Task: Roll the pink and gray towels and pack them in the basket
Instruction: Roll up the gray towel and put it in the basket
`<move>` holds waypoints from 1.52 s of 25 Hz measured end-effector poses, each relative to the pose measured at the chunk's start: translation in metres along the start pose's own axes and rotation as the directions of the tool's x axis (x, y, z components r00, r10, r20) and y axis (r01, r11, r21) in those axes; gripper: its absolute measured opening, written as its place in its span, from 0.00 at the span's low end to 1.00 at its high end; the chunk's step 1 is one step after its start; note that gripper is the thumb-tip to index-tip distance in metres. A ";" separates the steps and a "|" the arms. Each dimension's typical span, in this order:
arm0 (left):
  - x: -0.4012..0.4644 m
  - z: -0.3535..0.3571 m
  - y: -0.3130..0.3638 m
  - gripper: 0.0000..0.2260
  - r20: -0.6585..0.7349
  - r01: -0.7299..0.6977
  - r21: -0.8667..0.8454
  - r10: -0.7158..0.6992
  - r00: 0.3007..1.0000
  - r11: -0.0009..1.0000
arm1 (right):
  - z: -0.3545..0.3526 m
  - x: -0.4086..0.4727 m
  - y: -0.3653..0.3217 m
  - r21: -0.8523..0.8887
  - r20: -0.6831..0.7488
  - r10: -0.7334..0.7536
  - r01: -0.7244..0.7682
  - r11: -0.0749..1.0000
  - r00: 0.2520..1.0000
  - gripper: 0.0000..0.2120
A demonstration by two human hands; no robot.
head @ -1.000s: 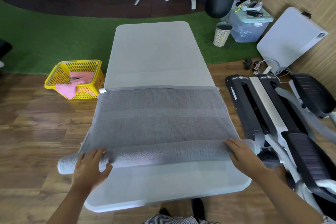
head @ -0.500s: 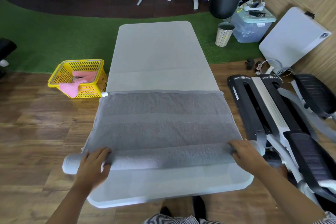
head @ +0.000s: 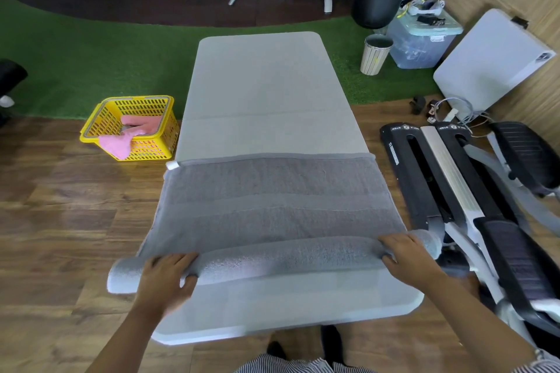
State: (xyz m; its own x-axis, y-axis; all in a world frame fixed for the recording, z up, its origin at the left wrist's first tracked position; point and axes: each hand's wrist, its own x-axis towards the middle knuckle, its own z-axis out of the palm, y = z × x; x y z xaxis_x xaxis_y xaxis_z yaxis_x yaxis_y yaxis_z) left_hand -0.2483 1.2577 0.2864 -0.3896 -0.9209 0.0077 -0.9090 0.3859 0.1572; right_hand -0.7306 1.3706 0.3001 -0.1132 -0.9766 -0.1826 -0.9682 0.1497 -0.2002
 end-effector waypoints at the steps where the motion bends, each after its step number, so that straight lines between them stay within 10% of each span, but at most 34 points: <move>1: -0.001 -0.001 -0.001 0.20 -0.004 -0.022 0.007 0.022 1.000 1.000 | -0.002 0.002 0.000 -0.006 0.026 0.011 -0.010 1.000 1.000 0.17; 11: 0.001 0.006 -0.019 0.28 -0.080 0.011 -0.025 -0.013 0.997 1.000 | 0.013 -0.004 0.004 -0.016 -0.031 -0.062 0.061 0.998 0.998 0.30; 18: 0.007 -0.001 -0.019 0.19 -0.112 -0.023 -0.015 0.021 0.993 1.000 | -0.012 0.009 -0.002 0.071 0.136 0.047 -0.057 0.996 0.990 0.05; 23: 0.011 0.006 -0.014 0.23 -0.106 0.039 -0.031 -0.042 0.994 0.999 | 0.002 0.013 -0.001 0.087 -0.101 -0.039 0.048 0.995 0.994 0.17; 28: 0.013 0.018 -0.009 0.25 -0.045 0.038 0.023 -0.036 0.998 0.999 | 0.005 0.004 -0.007 0.024 0.048 -0.068 0.067 0.997 0.997 0.28; 38: 0.014 -0.004 0.001 0.23 -0.080 0.048 0.042 -0.045 0.996 0.998 | -0.023 0.017 -0.013 0.105 0.127 -0.017 0.003 0.994 0.992 0.15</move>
State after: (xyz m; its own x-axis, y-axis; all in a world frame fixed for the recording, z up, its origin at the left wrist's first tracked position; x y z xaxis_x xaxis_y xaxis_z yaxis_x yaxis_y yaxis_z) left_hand -0.2539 1.2453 0.2902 -0.3356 -0.9386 0.0798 -0.9322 0.3431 0.1155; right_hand -0.7251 1.3486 0.3216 -0.0677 -0.9515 -0.3000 -0.9398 0.1618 -0.3009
